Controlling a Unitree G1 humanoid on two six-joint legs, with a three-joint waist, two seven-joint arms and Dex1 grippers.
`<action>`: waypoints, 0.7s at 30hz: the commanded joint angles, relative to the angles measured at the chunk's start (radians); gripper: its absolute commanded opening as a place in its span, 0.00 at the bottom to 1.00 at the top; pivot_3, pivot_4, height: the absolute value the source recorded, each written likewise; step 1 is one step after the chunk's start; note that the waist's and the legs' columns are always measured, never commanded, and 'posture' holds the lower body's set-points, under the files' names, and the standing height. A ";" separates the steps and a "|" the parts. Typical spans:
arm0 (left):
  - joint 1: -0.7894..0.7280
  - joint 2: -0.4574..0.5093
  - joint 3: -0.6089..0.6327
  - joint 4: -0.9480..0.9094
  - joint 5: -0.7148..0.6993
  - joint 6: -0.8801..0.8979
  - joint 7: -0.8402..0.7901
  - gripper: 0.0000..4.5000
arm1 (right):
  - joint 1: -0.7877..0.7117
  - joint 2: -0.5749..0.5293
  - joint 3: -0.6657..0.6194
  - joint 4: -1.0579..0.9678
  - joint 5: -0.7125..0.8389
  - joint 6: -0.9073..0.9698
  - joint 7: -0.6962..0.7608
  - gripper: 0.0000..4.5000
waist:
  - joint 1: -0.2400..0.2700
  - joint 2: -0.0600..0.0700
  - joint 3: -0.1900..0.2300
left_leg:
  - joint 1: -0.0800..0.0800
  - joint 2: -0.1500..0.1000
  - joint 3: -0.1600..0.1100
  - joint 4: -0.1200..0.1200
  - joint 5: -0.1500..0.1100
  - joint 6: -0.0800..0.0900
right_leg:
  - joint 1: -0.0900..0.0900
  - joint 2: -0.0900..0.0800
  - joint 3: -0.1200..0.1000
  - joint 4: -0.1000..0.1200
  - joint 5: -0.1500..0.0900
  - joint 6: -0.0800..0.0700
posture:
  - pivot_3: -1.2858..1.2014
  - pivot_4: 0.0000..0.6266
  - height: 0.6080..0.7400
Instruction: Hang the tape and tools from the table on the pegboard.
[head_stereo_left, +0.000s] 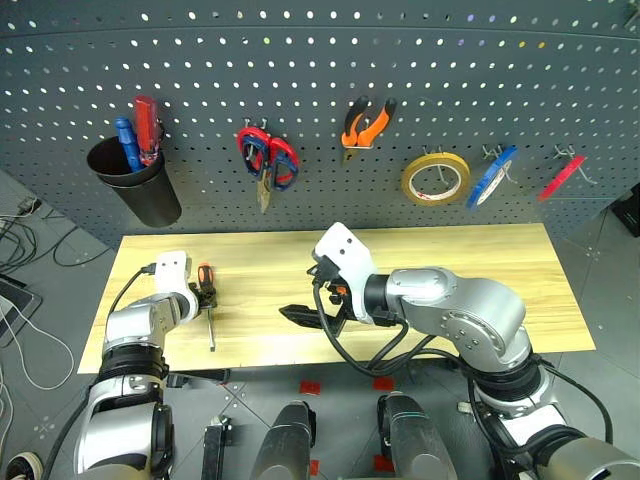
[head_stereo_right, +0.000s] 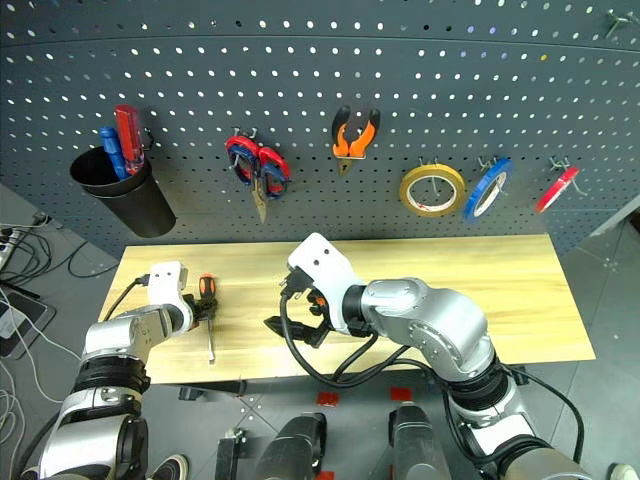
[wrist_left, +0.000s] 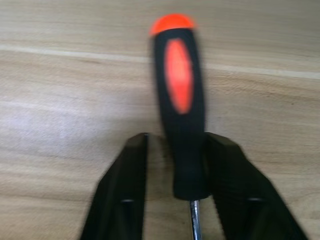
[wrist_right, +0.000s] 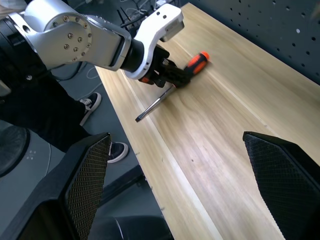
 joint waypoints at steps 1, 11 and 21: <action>0.012 0.037 0.005 -0.037 -0.001 -0.039 -0.041 0.13 | -0.016 -0.021 -0.002 -0.028 -0.006 -0.050 0.023 1.00 | -0.003 0.000 0.000 | 0.000 0.000 0.000 0.000 0.000 0.000 | 0.000 0.000 0.000 0.000 0.000 0.000 | 0.50 0.45 1.00; 0.383 0.094 0.129 -0.644 -0.081 0.054 -0.067 0.13 | 0.014 -0.161 0.019 -0.048 -0.104 -0.378 0.148 1.00 | -0.007 -0.005 -0.012 | -0.001 0.001 0.003 -0.002 0.002 -0.003 | -0.003 -0.002 0.002 -0.002 0.000 0.000 | 0.52 0.27 1.00; 0.534 0.050 0.198 -1.179 -0.223 0.042 -0.081 0.13 | 0.030 -0.259 -0.131 -0.072 0.037 -0.432 0.331 1.00 | 0.060 -0.008 -0.071 | -0.001 0.001 0.000 -0.001 0.003 -0.005 | 0.001 0.001 -0.002 -0.002 0.004 -0.004 | 0.55 0.13 1.00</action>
